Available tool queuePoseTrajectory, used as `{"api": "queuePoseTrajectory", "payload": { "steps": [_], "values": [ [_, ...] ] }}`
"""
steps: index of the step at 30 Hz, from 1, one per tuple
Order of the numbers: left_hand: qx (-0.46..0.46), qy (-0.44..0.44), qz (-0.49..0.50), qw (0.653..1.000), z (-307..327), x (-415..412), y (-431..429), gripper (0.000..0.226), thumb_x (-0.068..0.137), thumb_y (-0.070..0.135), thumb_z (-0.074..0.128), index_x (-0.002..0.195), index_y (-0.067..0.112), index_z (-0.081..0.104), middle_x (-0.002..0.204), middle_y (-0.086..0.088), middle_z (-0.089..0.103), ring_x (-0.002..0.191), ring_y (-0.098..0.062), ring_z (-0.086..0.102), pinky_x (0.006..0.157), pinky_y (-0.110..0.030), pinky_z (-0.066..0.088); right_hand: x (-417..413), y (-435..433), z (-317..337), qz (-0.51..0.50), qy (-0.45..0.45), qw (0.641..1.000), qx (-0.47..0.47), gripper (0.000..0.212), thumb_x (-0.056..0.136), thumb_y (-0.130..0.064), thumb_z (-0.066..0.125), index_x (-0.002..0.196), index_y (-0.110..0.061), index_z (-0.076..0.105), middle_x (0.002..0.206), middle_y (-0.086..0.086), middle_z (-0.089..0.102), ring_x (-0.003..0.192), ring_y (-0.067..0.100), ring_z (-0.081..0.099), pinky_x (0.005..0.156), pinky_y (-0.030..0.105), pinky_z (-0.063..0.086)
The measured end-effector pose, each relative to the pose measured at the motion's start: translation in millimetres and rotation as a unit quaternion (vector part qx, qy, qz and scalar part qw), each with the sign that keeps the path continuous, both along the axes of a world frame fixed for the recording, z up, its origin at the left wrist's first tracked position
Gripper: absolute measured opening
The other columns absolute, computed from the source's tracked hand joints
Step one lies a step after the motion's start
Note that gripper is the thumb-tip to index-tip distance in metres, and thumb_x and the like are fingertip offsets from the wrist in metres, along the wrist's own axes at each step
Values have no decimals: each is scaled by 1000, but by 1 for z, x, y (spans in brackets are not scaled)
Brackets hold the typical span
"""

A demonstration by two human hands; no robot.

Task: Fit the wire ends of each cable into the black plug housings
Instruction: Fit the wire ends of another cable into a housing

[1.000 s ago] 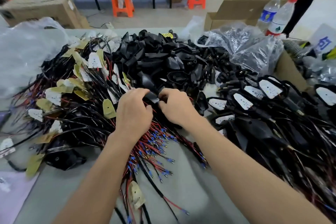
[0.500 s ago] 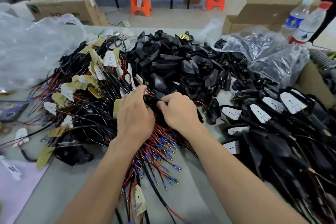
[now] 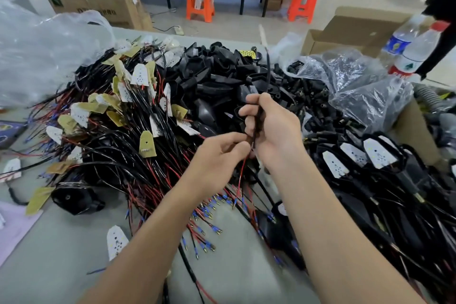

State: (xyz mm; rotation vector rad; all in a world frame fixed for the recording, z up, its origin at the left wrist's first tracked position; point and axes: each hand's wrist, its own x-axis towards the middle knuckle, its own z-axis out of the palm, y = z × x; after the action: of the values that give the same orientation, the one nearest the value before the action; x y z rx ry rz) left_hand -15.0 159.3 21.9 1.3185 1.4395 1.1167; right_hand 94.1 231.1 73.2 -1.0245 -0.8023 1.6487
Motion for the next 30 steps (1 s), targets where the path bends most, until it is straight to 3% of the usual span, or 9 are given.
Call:
{"api": "queuePoseTrajectory", "payload": {
  "steps": [3, 5, 8, 13, 15, 19, 24, 27, 30],
  "values": [
    [-21, 36, -66, 997, 0, 10, -3, 32, 90, 39, 54, 92, 18, 77, 82, -2, 77, 72, -13, 70, 71, -31, 55, 15, 11, 10, -31, 93, 995, -20, 32, 110, -21, 45, 88, -8, 65, 63, 6, 64, 51, 14, 45, 51, 22, 33],
    [-32, -20, -83, 996, -1, 12, -6, 29, 93, 37, 57, 93, 20, 79, 82, -4, 78, 67, -10, 66, 66, -20, 53, 25, 17, 15, -59, 113, 992, -17, 31, 110, -20, 44, 88, -8, 64, 65, 6, 65, 52, 15, 47, 54, 24, 34],
    [-35, -132, -22, 990, -3, 13, -7, 28, 104, 24, 56, 89, 20, 80, 68, -4, 70, 57, -13, 57, 62, -18, 50, 38, 17, 17, -49, 1, 998, 25, 25, 106, -21, 51, 93, -12, 70, 75, 5, 72, 57, 14, 51, 55, 24, 38],
    [-20, -51, 5, 998, -9, 14, 0, 30, 103, 23, 58, 85, 28, 82, 53, 3, 51, 50, -10, 39, 52, -17, 36, 56, -6, 6, 115, -218, 958, 144, 19, 97, 2, 55, 91, -10, 69, 79, 7, 73, 57, 15, 58, 50, 23, 44],
    [-14, 14, -31, 999, -10, 10, 3, 27, 100, 31, 59, 84, 31, 81, 53, 2, 58, 49, -9, 45, 52, -18, 38, 66, -13, 3, 101, -218, 960, 147, 22, 97, 8, 50, 89, -6, 65, 73, 9, 70, 57, 16, 62, 51, 24, 50],
    [64, 247, 55, 965, -13, 1, 15, 18, 95, 34, 65, 82, 31, 77, 64, 12, 66, 58, -6, 56, 58, -23, 45, 92, -14, 5, 10, -207, 968, 140, 22, 98, 7, 47, 89, -6, 63, 71, 12, 68, 57, 20, 64, 54, 27, 55],
    [25, 572, -31, 820, -18, 29, 30, 42, 93, 65, 59, 83, 26, 71, 80, 9, 64, 82, -19, 63, 62, -31, 38, 104, -19, 0, 4, -208, 969, 134, 23, 102, 2, 46, 89, -10, 60, 77, 17, 70, 57, 21, 65, 55, 28, 56],
    [35, 620, -38, 783, -26, 37, 35, 41, 93, 65, 61, 84, 25, 62, 97, 4, 60, 94, -23, 59, 70, -35, 33, 104, -23, -7, -10, -202, 972, 118, 24, 102, 2, 45, 88, -11, 60, 76, 14, 72, 58, 21, 65, 56, 27, 56],
    [33, 572, -36, 819, -30, 35, 34, 20, 95, 51, 66, 90, 32, 67, 105, 6, 60, 102, -21, 59, 78, -34, 31, 106, -24, -13, -17, -193, 974, 117, 24, 98, 9, 48, 87, -8, 60, 74, 12, 70, 61, 22, 65, 60, 28, 59]
  ]
}}
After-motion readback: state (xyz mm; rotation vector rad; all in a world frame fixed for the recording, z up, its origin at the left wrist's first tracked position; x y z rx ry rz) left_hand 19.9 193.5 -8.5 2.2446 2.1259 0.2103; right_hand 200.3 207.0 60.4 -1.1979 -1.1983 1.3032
